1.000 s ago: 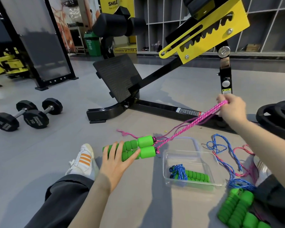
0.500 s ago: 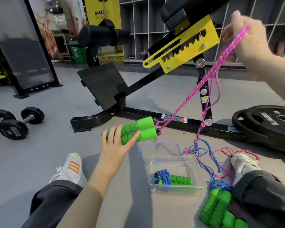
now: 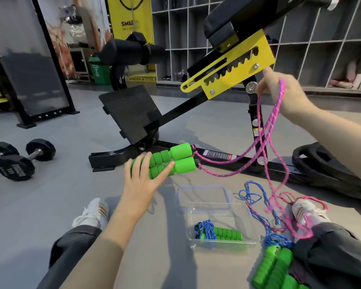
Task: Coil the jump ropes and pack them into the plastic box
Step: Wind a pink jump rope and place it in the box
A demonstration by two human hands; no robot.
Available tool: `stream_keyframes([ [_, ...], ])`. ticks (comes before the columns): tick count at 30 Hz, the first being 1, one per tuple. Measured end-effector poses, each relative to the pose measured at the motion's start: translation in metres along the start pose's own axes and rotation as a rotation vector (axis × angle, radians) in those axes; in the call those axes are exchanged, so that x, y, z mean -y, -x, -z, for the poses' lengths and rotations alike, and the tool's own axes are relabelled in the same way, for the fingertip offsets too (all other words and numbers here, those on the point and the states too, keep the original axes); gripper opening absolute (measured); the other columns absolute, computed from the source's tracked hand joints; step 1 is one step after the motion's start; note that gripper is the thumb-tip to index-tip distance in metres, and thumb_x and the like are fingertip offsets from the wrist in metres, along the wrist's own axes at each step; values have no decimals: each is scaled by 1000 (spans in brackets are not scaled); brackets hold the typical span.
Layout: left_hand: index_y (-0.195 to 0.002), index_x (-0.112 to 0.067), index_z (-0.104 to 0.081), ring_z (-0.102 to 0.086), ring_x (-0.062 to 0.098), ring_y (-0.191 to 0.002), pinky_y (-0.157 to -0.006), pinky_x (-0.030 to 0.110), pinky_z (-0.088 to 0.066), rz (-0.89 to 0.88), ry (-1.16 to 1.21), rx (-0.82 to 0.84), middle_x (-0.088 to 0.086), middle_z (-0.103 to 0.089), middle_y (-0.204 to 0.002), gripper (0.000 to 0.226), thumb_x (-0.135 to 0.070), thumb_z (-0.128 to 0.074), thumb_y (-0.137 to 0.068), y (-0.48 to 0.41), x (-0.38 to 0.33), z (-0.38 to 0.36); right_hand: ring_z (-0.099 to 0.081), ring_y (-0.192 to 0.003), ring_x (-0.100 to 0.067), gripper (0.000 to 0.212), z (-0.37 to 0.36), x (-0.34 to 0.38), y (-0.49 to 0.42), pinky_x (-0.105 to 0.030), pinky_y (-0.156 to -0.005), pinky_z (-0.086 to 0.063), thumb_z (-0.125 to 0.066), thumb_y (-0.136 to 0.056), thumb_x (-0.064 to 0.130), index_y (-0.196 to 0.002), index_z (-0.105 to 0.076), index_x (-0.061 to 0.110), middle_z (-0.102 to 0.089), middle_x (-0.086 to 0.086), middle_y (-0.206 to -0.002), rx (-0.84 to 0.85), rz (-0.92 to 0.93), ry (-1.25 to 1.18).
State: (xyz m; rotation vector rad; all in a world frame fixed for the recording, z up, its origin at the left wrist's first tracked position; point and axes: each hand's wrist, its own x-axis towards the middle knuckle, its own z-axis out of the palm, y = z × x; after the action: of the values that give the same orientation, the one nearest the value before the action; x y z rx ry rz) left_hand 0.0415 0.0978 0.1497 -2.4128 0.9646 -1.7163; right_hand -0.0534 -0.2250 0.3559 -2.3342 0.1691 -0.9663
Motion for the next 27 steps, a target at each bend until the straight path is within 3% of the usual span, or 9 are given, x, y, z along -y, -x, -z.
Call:
stream_keyframes([
  [6,-138,-28,-42,-43,41,-111,-93,57,-39,28,9,4,29,-41,-126,70,4,-5,-89,4,4,-3,-51,-82,-25,49,-9,-10,-1,-31,-74,-35,-30,-101,40,-86,-59,4,-56,-11,-86,57,28,138],
  [9,-136,-27,-44,-45,42,-110,-93,57,-39,46,37,-23,28,-43,-124,68,6,-5,-91,5,-1,-5,-57,-78,-25,19,-31,-53,28,-31,-67,-42,-48,-96,17,-107,-59,6,-56,-9,-85,670,-185,538],
  [12,-138,-28,-42,-46,42,-109,-95,56,-37,38,47,-25,27,-40,-125,72,11,-10,-88,8,-1,-8,-61,-88,-23,70,-52,-67,59,-31,-77,-56,-56,-89,6,-147,-22,27,-56,-19,-121,1335,-510,868],
  [14,-140,-29,-41,-46,42,-108,-96,56,-37,12,38,-44,27,-40,-126,74,16,-21,-83,8,0,-12,-46,-126,-25,91,-66,-70,68,-36,-104,-42,-67,-83,21,-150,-6,31,-32,-11,-150,1336,-429,699],
  [17,-139,-29,-41,-47,41,-109,-95,56,-38,-4,53,-80,27,-41,-125,72,16,-26,-86,6,-5,-15,-18,-142,-11,114,-98,-55,86,-36,-117,-16,-78,-62,34,-150,-5,32,-18,4,-155,1103,-432,-168],
  [20,-138,-28,-41,-46,41,-110,-96,56,-37,41,81,-73,27,-41,-125,69,13,-15,-89,1,-12,-13,-44,-128,-13,106,-140,-42,110,-38,-115,-23,-80,-60,27,-147,-20,23,-49,-3,-138,1125,-464,-548],
  [22,-137,-28,-42,-45,40,-110,-96,55,-35,52,91,-76,27,-41,-125,66,12,-16,-92,-1,-12,-13,-65,-95,-13,62,-157,-40,122,-33,-103,-40,-71,-75,18,-130,-43,17,-70,-3,-95,1266,-451,-533],
  [24,-136,-29,-43,-46,40,-110,-96,54,-36,60,84,-90,26,-42,-124,63,10,-16,-94,-1,-9,-14,-65,-60,-8,14,-159,-44,127,-27,-80,-47,-59,-90,10,-104,-57,12,-61,6,-56,1362,-424,-403],
  [27,-138,-30,-42,-47,41,-109,-95,56,-39,19,57,-88,26,-42,-125,68,13,-22,-90,1,-4,-20,-59,-47,-8,21,-146,-66,118,-22,-62,-47,-49,-97,20,-84,-62,10,-51,5,-41,1289,-483,-57],
])
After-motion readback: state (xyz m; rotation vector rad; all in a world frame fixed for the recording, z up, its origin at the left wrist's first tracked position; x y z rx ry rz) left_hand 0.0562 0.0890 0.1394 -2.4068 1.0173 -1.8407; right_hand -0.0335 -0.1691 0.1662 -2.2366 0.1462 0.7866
